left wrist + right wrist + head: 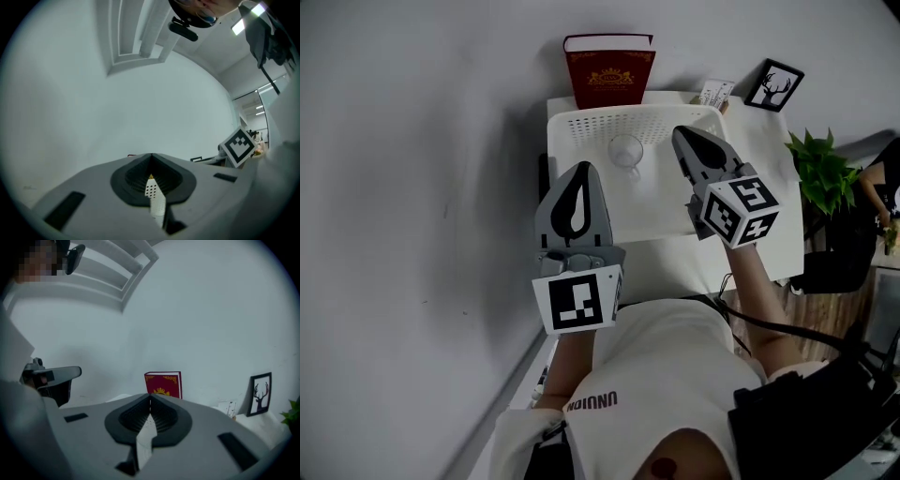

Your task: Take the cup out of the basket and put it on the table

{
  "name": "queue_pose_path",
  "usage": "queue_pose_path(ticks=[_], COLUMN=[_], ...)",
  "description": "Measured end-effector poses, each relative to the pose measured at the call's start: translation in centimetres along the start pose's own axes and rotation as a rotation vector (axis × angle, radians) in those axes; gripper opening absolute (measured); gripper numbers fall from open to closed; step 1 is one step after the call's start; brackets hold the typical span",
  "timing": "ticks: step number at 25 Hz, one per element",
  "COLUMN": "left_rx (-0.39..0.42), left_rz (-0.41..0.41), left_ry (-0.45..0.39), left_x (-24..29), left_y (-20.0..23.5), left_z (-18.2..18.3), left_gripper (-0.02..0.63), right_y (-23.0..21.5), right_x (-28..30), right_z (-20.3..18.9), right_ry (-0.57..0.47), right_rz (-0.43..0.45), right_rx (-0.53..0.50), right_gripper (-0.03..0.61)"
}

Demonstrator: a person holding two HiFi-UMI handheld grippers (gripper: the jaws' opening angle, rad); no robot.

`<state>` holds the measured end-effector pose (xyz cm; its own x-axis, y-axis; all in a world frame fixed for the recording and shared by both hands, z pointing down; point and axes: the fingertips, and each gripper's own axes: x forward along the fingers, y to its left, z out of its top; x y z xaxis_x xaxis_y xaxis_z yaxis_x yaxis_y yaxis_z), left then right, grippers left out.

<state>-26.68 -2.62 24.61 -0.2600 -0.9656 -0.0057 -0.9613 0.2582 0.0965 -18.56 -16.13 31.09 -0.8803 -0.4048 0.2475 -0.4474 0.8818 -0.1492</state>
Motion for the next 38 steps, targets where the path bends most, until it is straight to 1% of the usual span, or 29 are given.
queue_pose_path(ticks=[4, 7, 9, 12, 16, 18, 21, 23, 25, 27, 29, 34, 38], left_rx=[-0.024, -0.031, -0.041, -0.054, -0.059, -0.084, -0.104, -0.104, -0.106, -0.123, -0.137, -0.127, -0.133], left_rz=[-0.026, -0.05, -0.067, -0.067, -0.077, -0.079, -0.094, -0.105, -0.113, -0.116, -0.121, -0.097, -0.098], left_ry=[0.002, 0.021, 0.023, 0.049, 0.074, 0.085, 0.094, 0.101, 0.104, 0.101, 0.111, 0.113, 0.113], left_x=[0.6, 1.0, 1.5, 1.7, 1.9, 2.0, 2.0, 2.0, 2.2, 2.5, 2.5, 2.6, 2.7], left_y=[1.0, 1.4, 1.6, 1.9, 2.7, 2.6, 2.1, 1.9, 1.7, 1.4, 1.3, 1.5, 1.5], left_z=[0.0, -0.6, -1.0, -2.1, -3.3, -3.6, -4.0, -4.3, -4.5, -4.6, -4.9, -5.0, -5.1], left_gripper=[0.009, 0.009, 0.009, 0.009, 0.009, 0.009, 0.009, 0.009, 0.009, 0.009, 0.009, 0.009, 0.009], right_y=[0.2, 0.3, 0.4, 0.2, -0.7, -0.9, -0.7, -0.6, -0.8, -1.4, -1.6, -1.5, -1.6], right_x=[2.2, 3.6, 4.6, 5.4, 6.0, 6.4, 7.1, 7.5, 8.1, 8.7, 8.9, 9.4, 9.9], right_z=[-1.8, -3.5, -4.2, -5.7, -6.8, -7.4, -8.2, -9.1, -10.0, -10.7, -11.4, -12.3, -13.4], right_ry=[0.042, 0.095, 0.113, 0.16, 0.198, 0.215, 0.255, 0.291, 0.331, 0.365, 0.39, 0.43, 0.472], right_rz=[-0.003, 0.015, 0.03, 0.035, 0.009, 0.005, 0.024, 0.034, 0.042, 0.043, 0.038, 0.046, 0.04], right_rx=[-0.031, -0.047, -0.062, -0.048, -0.035, -0.032, -0.03, -0.027, 0.008, 0.056, 0.068, 0.042, 0.029], right_gripper=[0.018, 0.018, 0.02, 0.021, 0.023, 0.039, 0.093, 0.101, 0.111, 0.136, 0.14, 0.138, 0.138])
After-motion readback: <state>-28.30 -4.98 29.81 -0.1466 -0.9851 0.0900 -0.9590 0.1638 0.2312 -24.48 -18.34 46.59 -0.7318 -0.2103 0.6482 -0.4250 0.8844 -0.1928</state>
